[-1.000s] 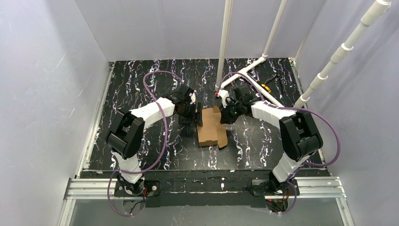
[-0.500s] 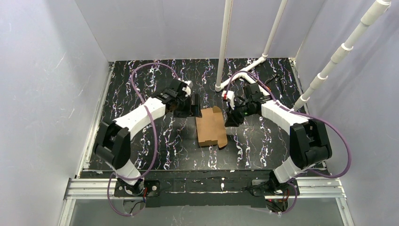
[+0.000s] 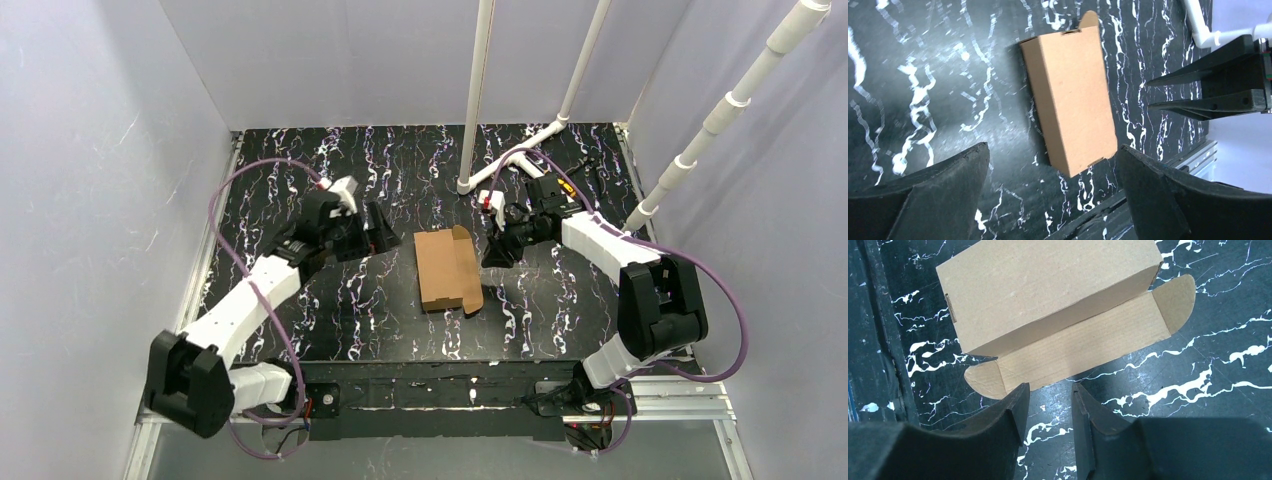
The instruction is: Fold the paper box
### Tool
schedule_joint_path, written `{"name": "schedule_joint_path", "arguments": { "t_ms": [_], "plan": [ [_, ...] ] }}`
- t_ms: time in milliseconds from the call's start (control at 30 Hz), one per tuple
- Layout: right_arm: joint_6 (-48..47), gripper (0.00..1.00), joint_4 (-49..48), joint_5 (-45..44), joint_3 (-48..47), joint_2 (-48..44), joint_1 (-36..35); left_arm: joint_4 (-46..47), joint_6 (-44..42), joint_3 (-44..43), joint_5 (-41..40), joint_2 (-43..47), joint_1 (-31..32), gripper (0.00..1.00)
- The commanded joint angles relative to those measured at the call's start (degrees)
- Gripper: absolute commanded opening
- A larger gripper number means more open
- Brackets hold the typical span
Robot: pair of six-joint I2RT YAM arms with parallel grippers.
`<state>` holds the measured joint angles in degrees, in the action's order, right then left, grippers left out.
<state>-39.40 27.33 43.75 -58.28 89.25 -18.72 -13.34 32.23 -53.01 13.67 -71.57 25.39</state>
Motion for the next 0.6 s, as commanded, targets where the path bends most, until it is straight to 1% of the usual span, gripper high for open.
{"name": "schedule_joint_path", "arguments": {
  "t_ms": [0, 67, 200, 333, 433, 500, 567],
  "plan": [
    [-2.36, 0.45, 1.78, 2.46, 0.25, -1.98, 0.35, 7.86, 6.88, 8.89, 5.56, 8.64, -5.57, 0.98],
    [-3.02, 0.45, 2.19, 2.6, 0.23, -2.06, 0.35, 9.17, 9.96, 12.23, 6.01, 10.92, -7.25, 0.98],
    [-3.85, 0.45, 2.23, 2.99, 0.7, -2.51, 0.35, 11.73, 12.12, 17.33, 8.81, 13.29, -10.16, 0.98],
    [-4.69, 0.45, 0.2, 2.5, 3.15, -3.92, 0.35, 12.99, 12.36, 19.97, 12.21, 13.64, -10.75, 0.98],
    [-5.07, 0.44, -2.94, 0.55, 6.13, -6.29, 0.07, 16.06, 12.47, 21.99, 14.67, 13.96, -10.72, 0.98],
    [-4.77, 0.43, -5.48, -1.69, 8.08, -7.52, -0.5, 16.35, 12.38, 22.76, 15.57, 13.96, -10.74, 0.98],
    [-2.97, 0.38, -8.67, -4.24, 9.62, -7.94, -1.56, 16.33, 12.17, 22.95, 16.44, 13.45, -10.76, 0.98]
  ]
}}
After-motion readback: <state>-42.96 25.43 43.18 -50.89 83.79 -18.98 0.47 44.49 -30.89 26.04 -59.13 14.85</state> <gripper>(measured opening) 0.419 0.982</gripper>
